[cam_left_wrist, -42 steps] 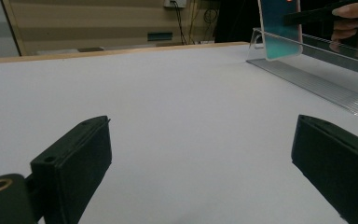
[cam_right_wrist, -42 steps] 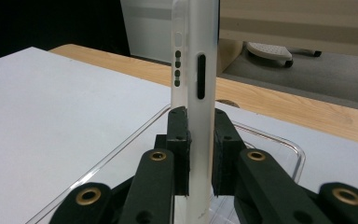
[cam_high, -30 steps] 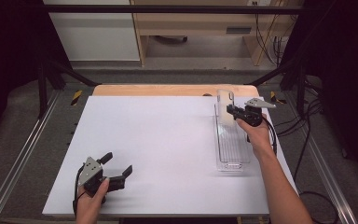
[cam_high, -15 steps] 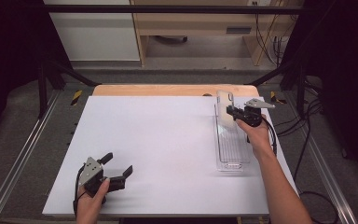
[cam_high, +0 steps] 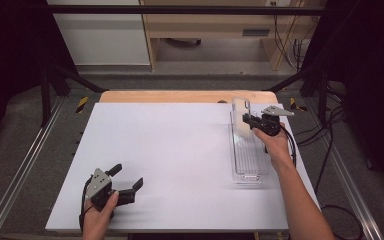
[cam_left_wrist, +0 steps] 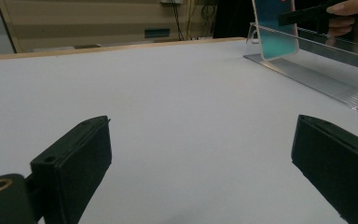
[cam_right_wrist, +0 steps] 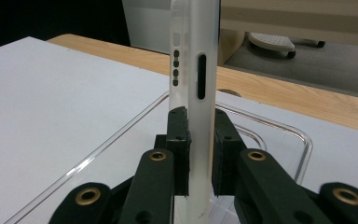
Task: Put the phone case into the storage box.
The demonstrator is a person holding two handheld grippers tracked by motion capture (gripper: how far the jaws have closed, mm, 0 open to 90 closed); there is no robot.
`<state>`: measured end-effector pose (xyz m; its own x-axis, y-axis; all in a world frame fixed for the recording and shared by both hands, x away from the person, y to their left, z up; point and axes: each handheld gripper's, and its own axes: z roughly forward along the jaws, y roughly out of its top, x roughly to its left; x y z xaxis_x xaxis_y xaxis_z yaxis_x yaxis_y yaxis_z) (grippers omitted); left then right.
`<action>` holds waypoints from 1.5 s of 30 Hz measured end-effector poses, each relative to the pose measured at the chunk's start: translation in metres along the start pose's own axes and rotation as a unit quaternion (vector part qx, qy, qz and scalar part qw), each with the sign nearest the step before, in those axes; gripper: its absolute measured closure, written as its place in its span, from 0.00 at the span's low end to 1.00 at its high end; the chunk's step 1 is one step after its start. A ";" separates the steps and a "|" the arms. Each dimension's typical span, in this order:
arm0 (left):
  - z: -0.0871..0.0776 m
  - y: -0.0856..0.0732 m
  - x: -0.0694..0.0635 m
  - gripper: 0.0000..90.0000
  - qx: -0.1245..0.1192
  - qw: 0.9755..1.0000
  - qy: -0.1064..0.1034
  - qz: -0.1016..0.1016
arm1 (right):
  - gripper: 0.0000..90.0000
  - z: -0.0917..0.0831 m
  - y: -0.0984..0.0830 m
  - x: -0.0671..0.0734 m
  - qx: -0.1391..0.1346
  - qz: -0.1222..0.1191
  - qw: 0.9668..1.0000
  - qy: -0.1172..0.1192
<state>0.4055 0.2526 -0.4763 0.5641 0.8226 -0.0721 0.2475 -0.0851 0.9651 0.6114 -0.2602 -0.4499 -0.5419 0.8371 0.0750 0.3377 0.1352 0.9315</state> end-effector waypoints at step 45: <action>0.001 0.000 -0.002 0.05 0.003 1.000 -0.003 0.003 | 0.46 0.008 0.009 0.001 0.023 -0.048 0.995 -0.083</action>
<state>0.4053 0.2508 -0.4767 0.5708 0.8182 -0.0686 0.2485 -0.0925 0.9642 0.6199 -0.2538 -0.4440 -0.4394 0.8950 -0.0773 0.3280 0.2400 0.9137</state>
